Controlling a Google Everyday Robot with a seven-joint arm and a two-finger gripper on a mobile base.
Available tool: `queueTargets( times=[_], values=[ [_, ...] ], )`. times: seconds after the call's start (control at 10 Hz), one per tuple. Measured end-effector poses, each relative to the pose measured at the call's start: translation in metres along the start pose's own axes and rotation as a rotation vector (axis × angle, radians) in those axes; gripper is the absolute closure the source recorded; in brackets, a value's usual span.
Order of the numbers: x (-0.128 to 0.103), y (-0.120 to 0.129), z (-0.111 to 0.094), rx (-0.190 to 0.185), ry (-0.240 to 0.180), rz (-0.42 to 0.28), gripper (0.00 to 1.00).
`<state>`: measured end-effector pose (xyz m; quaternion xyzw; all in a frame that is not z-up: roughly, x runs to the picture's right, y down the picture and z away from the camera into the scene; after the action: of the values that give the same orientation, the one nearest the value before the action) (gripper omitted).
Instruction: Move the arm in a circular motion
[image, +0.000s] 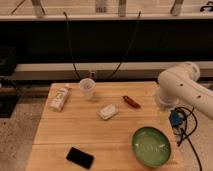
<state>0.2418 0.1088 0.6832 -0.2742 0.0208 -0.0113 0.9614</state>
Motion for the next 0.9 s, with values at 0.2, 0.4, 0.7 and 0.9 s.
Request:
queueTargets(
  times=[0.2,0.4,0.7,0.9],
  values=[
    [-0.012,0.0,-0.001,0.007,0.01,-0.028,0.2],
    [-0.021,0.001,0.0,0.011,0.02,-0.073,0.2],
    [-0.051,0.007,-0.004,0.016,0.039,-0.15,0.2],
    [-0.056,0.007,-0.005,0.02,0.049,-0.183,0.2]
  ],
)
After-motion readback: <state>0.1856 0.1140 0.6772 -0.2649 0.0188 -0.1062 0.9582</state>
